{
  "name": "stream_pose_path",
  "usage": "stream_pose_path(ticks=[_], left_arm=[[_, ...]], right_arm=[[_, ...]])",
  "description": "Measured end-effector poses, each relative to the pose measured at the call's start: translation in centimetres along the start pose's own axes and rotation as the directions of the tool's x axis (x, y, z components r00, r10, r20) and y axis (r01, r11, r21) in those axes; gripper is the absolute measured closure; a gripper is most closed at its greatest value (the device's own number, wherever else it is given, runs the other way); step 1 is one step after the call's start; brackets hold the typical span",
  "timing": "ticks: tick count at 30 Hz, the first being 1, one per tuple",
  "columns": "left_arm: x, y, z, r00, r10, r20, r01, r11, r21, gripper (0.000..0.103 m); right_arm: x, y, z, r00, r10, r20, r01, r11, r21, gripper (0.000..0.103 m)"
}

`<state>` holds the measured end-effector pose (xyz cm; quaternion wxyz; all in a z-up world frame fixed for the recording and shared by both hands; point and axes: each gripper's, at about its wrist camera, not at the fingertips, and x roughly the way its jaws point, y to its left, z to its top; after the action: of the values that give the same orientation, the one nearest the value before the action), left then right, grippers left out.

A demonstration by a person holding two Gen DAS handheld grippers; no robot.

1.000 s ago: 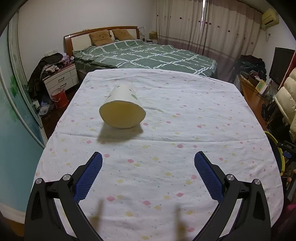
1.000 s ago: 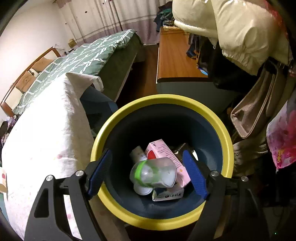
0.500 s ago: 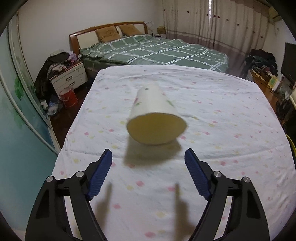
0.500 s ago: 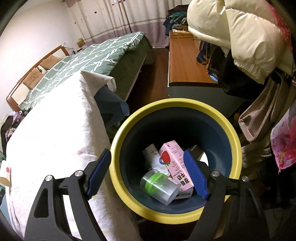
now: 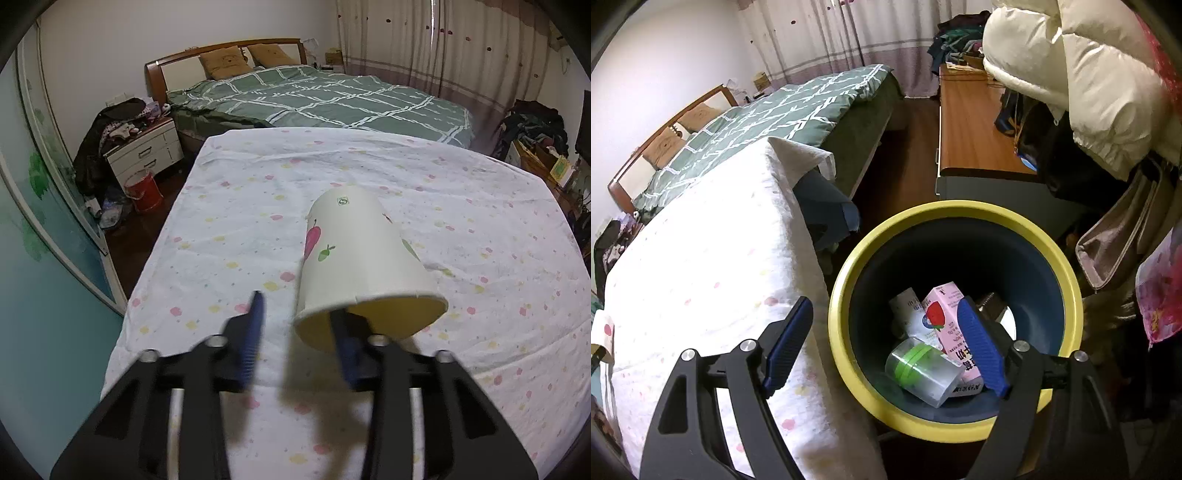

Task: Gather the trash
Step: 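Grasp the rim of the white paper cup with the left tool, then carry the paper cup with the left tool into the bin and release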

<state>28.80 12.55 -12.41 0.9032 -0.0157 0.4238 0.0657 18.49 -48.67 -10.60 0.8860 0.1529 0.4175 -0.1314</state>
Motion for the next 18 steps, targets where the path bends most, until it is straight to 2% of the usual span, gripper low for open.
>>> stream_pose_path(ticks=[2, 6, 13, 16, 18], left_arm=[[0.0, 0.0, 0.0, 1.0, -0.013, 0.006, 0.013, 1.0, 0.005, 0.087], [-0.6, -1.1, 0.3, 0.999, -0.023, 0.027, 0.022, 0.999, 0.037, 0.099], [-4.9, -4.6, 0.8, 0.99, -0.096, 0.099, 0.087, 0.992, 0.094, 0.099], [-7.4, -8.1, 1.0, 0.978, -0.171, 0.116, 0.153, 0.977, 0.148, 0.099], [-9.0, -11.3, 1.1, 0.965, -0.234, 0.117, 0.207, 0.957, 0.202, 0.099]], right_arm=[[-0.1, 0.0, 0.0, 1.0, 0.002, 0.001, -0.002, 1.0, -0.001, 0.027], [-0.8, -0.3, -0.1, 1.0, 0.005, 0.011, -0.005, 1.0, 0.005, 0.027], [-3.1, -1.8, -0.8, 0.999, 0.008, 0.051, -0.009, 1.0, 0.017, 0.027], [-4.3, -2.8, -1.3, 0.997, 0.004, 0.073, -0.006, 1.0, 0.018, 0.027], [-5.4, -3.6, -1.7, 0.996, -0.007, 0.094, 0.005, 1.0, 0.016, 0.027]])
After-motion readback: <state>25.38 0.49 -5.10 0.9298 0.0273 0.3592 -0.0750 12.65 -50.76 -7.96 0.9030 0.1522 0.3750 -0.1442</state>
